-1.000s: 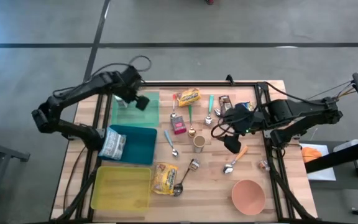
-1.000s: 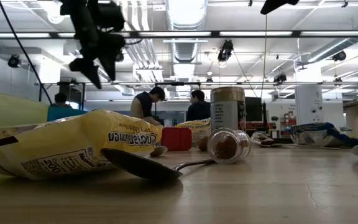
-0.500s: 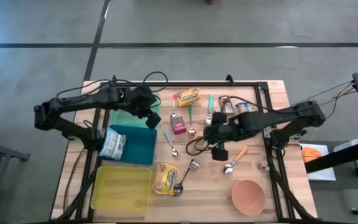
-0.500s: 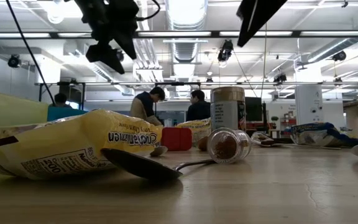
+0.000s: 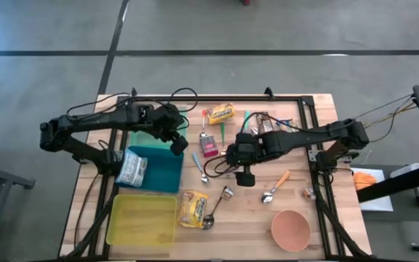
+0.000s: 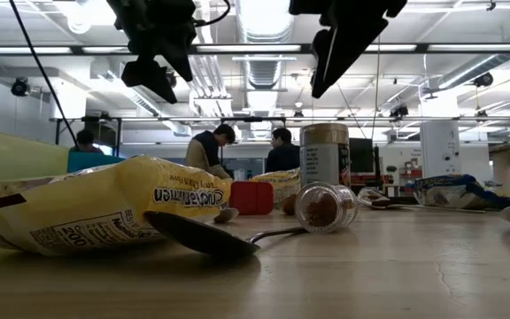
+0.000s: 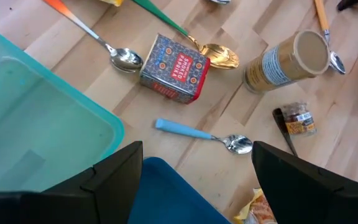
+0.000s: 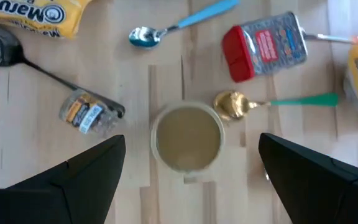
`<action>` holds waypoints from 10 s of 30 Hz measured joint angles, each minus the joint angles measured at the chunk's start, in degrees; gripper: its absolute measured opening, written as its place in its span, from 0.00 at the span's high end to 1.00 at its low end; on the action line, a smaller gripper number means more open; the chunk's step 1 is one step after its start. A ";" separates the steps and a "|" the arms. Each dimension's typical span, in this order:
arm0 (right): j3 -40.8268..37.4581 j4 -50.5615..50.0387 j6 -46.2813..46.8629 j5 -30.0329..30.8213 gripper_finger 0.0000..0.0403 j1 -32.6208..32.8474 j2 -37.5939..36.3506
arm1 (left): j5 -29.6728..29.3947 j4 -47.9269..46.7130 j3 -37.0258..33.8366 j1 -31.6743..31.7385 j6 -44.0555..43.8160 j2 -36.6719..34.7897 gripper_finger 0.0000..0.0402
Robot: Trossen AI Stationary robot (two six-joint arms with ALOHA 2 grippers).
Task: Pick & Place Food Item
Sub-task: Put the gold seasoning bottle into the light blue bin
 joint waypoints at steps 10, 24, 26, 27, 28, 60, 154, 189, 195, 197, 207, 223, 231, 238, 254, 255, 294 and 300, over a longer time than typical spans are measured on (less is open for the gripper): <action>-8.00 7.69 1.13 -0.36 0.08 -1.27 0.03 | 0.02 -0.22 0.00 -2.16 2.14 -1.05 0.23; -12.62 14.22 1.03 -4.23 0.08 -3.24 -0.20 | 0.00 1.06 -0.04 -5.36 2.07 -2.21 0.23; -12.80 14.46 0.95 -4.26 0.08 -3.64 -0.26 | 0.00 1.05 -0.04 -5.46 2.09 -2.23 0.23; -13.06 14.52 0.91 -4.39 0.08 -3.82 -0.27 | 0.00 1.05 -0.04 -5.46 2.07 -2.23 0.23; -13.36 14.60 0.81 -4.56 0.08 -3.92 -0.27 | -0.02 1.05 -0.04 -5.46 2.07 -2.25 0.23; -39.88 42.80 23.83 3.61 0.08 -1.12 -24.64 | -0.04 1.33 -0.04 -5.44 3.69 -2.25 0.23; -54.42 99.36 26.86 13.36 0.34 9.48 -5.95 | 7.77 26.46 0.00 -9.75 25.37 -2.21 0.23; -29.31 48.00 26.98 1.45 0.34 4.36 -22.02 | 20.75 30.36 16.24 -9.91 9.01 16.27 0.23; -29.31 48.72 26.40 0.08 0.34 3.58 -21.99 | 14.65 31.09 16.15 -10.60 13.23 17.13 0.23; -29.29 48.82 26.42 0.20 0.34 3.53 -22.01 | 14.26 31.89 16.06 -10.60 14.37 17.20 0.23; -29.29 50.55 25.99 0.19 0.34 3.20 -21.99 | 14.00 34.09 16.06 -10.64 15.14 17.14 0.23; -29.29 53.14 24.64 -0.19 0.34 3.20 -22.01 | 15.34 37.37 16.09 -10.99 14.66 18.99 0.23; -29.29 56.29 23.38 -1.59 0.34 3.24 -20.86 | 16.67 40.35 16.06 -11.67 14.90 19.50 0.23; -29.29 59.54 24.30 -2.53 0.34 3.27 -17.67 | 18.26 38.17 16.00 -11.85 15.02 19.41 0.30; -29.29 60.50 22.07 -2.63 0.28 3.22 -19.28 | 19.38 38.13 16.11 -12.46 14.68 18.63 0.30; -29.23 60.60 22.18 -2.77 0.22 3.22 -19.28 | 19.93 38.15 16.11 -12.47 14.66 18.61 0.30; -29.29 43.41 27.97 11.41 0.06 3.71 -28.80 | -12.90 7.20 11.00 1.75 8.06 4.54 0.30; -29.34 42.93 27.83 12.75 0.06 4.73 -30.09 | -24.40 9.76 -0.36 5.23 3.32 -0.92 0.30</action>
